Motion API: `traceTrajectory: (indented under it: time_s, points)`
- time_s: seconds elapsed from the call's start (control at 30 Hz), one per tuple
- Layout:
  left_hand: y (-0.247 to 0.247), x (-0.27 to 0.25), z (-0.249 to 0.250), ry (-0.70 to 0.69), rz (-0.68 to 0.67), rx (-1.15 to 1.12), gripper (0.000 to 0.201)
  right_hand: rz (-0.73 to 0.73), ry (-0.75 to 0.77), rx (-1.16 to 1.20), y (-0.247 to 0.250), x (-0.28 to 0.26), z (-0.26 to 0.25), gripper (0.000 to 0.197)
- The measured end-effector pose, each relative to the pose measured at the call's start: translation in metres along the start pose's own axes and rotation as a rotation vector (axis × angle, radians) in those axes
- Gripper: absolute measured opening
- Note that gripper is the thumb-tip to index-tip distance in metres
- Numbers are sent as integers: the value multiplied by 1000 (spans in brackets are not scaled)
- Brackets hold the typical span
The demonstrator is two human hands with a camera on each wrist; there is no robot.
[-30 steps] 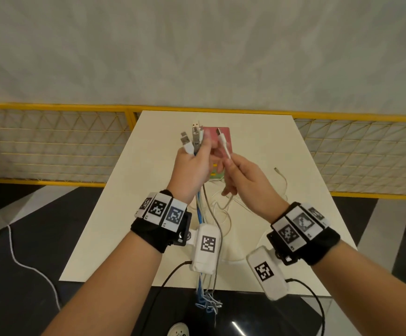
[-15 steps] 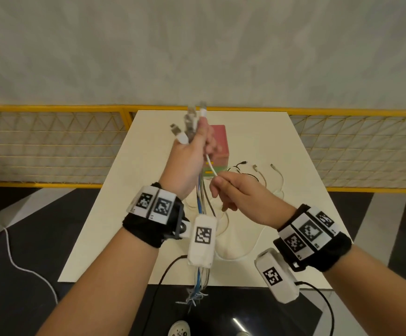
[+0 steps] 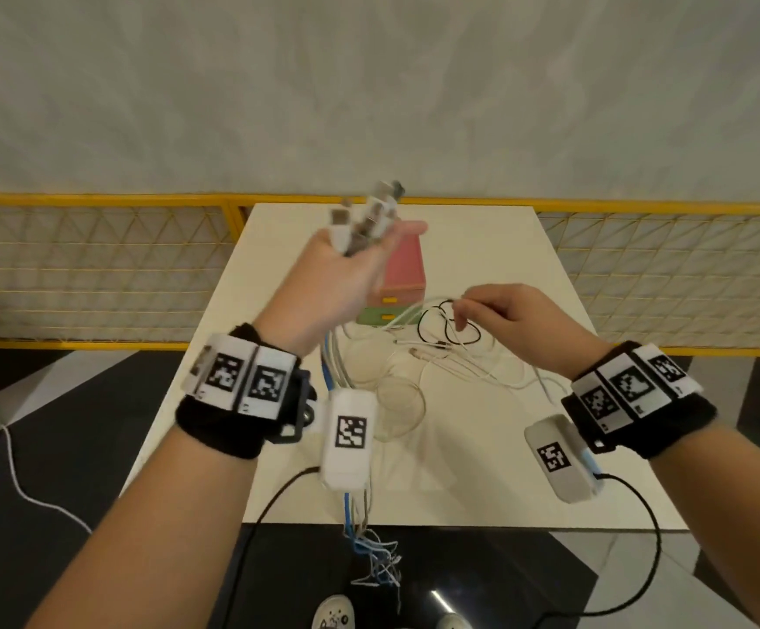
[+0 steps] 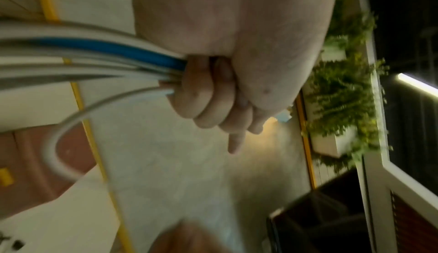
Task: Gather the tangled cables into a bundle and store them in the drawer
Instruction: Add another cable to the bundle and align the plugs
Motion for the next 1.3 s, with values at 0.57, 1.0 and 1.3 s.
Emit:
traceTrajectory:
  time_s: [0.57, 1.0, 1.3]
  points:
    - [5, -8, -16, -45, 220, 221, 32, 188, 61, -420, 39, -6, -19, 30]
    - [24, -15, -18, -61, 393, 22, 23, 135, 198, -225, 44, 0, -22, 25]
    - [38, -22, -29, 3, 543, -220, 18, 298, 144, -324, 60, -11, -35, 22]
Point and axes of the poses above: each hand's wrist, its own x-axis towards the middle knuckle, its own y-axis out of the back of the hand, z = x × y, the point moved 4 cm from there along x, towards the middle knuckle, and after that the axes turned 15 degrees about -y, right-handed, at the moved point
